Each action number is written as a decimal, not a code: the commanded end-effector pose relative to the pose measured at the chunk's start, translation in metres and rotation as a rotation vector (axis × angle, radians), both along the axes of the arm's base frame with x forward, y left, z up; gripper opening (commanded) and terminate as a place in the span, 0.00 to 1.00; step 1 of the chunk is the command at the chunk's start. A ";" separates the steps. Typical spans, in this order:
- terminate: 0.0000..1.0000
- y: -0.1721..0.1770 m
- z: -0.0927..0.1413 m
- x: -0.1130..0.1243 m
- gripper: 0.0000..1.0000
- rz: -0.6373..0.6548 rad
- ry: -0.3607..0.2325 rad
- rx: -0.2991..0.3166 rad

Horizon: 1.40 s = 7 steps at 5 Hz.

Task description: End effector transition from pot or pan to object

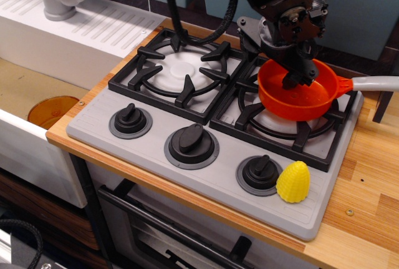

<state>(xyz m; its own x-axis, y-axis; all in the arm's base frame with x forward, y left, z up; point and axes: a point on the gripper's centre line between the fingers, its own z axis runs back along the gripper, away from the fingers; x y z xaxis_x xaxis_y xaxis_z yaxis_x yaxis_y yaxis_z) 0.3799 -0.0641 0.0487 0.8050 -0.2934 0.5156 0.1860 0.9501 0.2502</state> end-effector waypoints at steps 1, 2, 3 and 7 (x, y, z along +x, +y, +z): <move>0.00 0.000 0.000 0.000 1.00 0.000 0.000 0.000; 0.00 -0.003 0.019 0.000 1.00 0.006 0.031 -0.005; 0.00 -0.006 0.039 0.000 1.00 0.006 0.058 0.009; 0.00 -0.029 0.110 -0.032 1.00 0.036 0.121 0.078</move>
<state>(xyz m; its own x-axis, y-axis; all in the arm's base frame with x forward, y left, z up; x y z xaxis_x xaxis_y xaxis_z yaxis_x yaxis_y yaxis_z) 0.3413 -0.0924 0.1333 0.8956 -0.3067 0.3224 0.2045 0.9271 0.3141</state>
